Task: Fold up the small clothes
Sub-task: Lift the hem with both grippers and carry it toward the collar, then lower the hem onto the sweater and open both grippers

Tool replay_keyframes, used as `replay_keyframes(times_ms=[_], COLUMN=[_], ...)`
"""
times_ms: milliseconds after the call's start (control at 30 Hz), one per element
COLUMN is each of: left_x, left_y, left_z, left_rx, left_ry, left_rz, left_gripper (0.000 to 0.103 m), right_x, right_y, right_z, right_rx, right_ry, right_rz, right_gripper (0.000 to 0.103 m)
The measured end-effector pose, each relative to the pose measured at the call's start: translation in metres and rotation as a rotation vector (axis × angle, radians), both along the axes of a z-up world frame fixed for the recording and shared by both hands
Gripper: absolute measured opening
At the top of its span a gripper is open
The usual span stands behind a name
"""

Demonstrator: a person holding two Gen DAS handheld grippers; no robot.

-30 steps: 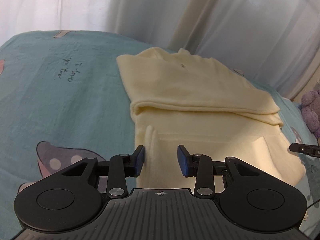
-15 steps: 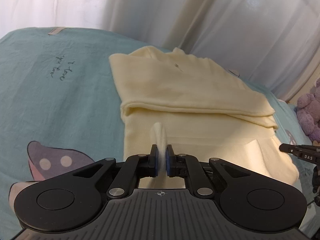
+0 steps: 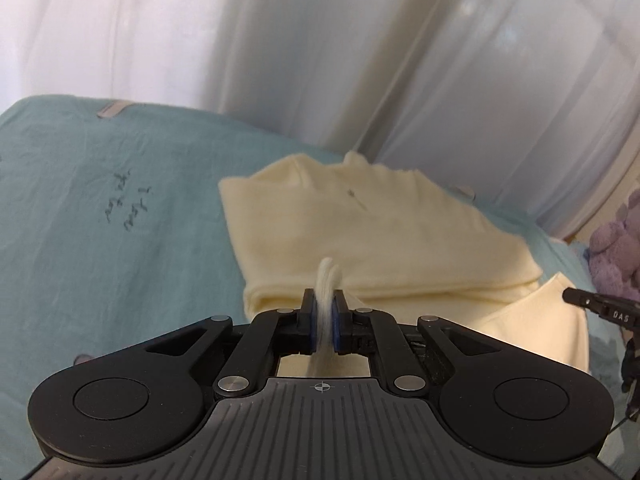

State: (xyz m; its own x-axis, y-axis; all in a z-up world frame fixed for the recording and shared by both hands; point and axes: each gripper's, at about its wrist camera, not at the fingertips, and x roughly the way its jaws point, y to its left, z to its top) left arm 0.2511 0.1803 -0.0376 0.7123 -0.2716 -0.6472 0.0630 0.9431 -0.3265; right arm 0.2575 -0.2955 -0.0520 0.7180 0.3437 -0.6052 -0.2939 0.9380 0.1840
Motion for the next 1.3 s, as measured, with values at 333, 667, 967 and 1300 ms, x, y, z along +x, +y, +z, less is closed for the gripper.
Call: replay_keyframes(times_ms=[333,667,967,1300], left_x=[0.102,0.093,0.102,0.171], left_y=[0.003,-0.004,-0.004,-0.026], left_z=[-0.035,-0.052,0.016,-0.007], left_rx=[0.002,0.031,0.059,0.180], left_ry=[0.079,0.084,-0.088,-0.037], left_rz=[0.069,-0.003,0.049,0.222], left_gripper=[0.010,0.016,0.009,0.023], right_x=[0.112,0.119,0.117,0.181], right_y=[0.011,0.017,0.032,0.066], right_z=[-0.015,-0.043,0.008,-0.002], right_rx=[0.020,-0.009,-0.089,-0.193], right_ry=[0.037,0.111,-0.125,-0.214], right_rz=[-0.099,-0.047,-0.088,-0.269], right_gripper=[0.005,0.010,0.005,0.011])
